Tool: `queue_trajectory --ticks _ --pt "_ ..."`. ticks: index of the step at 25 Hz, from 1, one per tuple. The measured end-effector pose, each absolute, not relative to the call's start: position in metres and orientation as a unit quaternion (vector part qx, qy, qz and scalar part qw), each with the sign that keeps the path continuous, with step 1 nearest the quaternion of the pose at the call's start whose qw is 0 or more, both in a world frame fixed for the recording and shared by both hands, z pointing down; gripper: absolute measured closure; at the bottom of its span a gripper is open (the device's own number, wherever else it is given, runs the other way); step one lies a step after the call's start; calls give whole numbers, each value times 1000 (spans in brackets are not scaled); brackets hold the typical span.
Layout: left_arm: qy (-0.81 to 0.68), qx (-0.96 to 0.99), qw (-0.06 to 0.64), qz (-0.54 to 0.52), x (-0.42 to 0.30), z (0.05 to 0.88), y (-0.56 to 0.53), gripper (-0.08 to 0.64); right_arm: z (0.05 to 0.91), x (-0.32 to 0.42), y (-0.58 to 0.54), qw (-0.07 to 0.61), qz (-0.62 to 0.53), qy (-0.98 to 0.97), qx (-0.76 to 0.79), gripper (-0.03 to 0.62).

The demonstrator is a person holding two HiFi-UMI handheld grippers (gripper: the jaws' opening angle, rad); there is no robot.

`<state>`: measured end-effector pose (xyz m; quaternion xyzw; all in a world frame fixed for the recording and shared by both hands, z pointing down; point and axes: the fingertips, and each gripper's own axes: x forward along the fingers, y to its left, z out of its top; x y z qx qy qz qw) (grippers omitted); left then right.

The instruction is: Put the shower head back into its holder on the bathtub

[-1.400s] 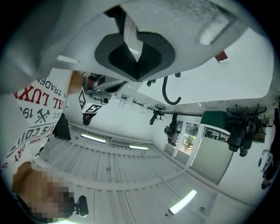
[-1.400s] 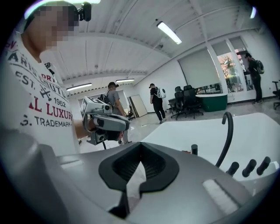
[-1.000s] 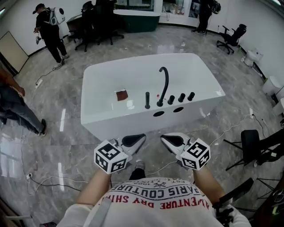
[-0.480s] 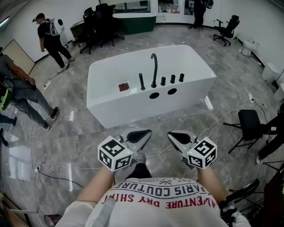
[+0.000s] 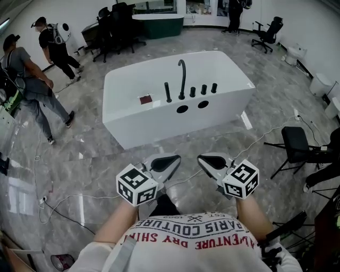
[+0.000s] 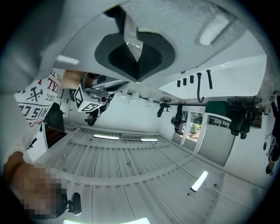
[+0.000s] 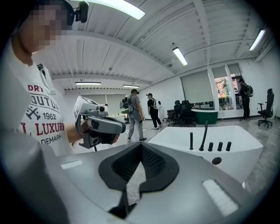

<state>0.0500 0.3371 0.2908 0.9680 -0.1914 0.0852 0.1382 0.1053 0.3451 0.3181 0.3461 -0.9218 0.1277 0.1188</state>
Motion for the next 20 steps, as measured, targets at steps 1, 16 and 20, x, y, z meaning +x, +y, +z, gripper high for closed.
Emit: queue_trajectory --ticks 1,16,20 --pt "-192 968 138 85 48 291 338 557 319 104 345 118 129 -922 346 589" --pt "-190 967 137 102 51 294 336 555 320 116 342 109 142 -918 353 589" --pt "-186 968 128 108 56 288 338 555 316 118 345 111 139 -918 356 589"
